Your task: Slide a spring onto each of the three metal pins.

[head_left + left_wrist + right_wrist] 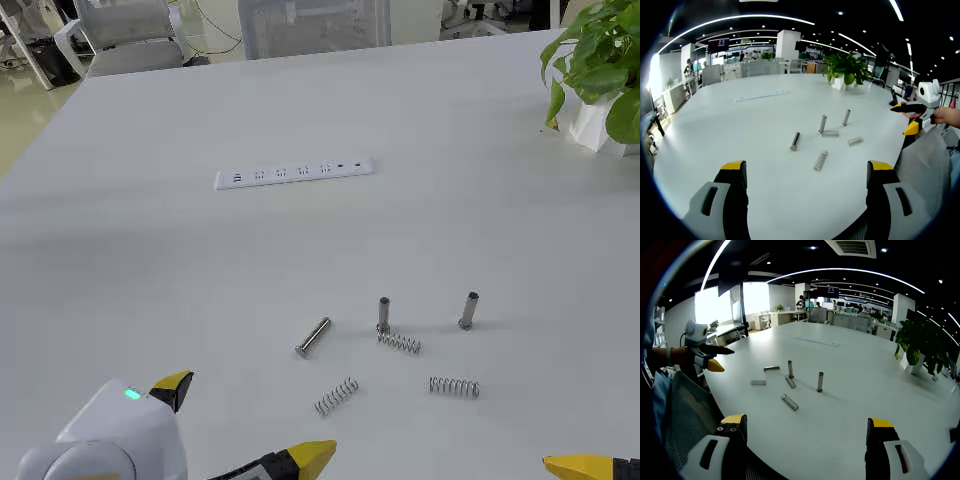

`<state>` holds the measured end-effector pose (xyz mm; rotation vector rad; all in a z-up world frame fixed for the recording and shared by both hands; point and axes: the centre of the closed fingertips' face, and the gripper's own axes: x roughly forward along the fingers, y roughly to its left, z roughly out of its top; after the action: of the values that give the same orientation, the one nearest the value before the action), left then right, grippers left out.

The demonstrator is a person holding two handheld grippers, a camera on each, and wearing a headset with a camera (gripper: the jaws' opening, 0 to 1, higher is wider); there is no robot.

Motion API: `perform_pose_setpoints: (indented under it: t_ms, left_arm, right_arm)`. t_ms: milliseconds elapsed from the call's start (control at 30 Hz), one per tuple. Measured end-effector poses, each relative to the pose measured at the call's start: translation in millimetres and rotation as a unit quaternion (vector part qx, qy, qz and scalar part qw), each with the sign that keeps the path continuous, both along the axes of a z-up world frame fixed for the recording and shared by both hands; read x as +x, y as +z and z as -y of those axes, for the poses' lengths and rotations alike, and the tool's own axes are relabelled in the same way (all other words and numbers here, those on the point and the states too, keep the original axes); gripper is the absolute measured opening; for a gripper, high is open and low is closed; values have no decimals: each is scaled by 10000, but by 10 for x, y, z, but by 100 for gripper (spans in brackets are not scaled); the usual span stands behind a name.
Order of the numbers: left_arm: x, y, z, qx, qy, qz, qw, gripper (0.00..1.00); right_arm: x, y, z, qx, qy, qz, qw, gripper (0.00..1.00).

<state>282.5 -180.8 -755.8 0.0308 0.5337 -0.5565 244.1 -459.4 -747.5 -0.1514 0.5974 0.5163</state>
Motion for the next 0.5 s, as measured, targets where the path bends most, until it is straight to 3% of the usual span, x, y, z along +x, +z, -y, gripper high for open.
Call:
perform_pose_setpoints:
  t_ms: [500]
  left_arm:
    - [1,5,26,-23,-13,-15,10000,99]
  right_arm:
    - [4,-24,-34,-9,4,-22,10000,99]
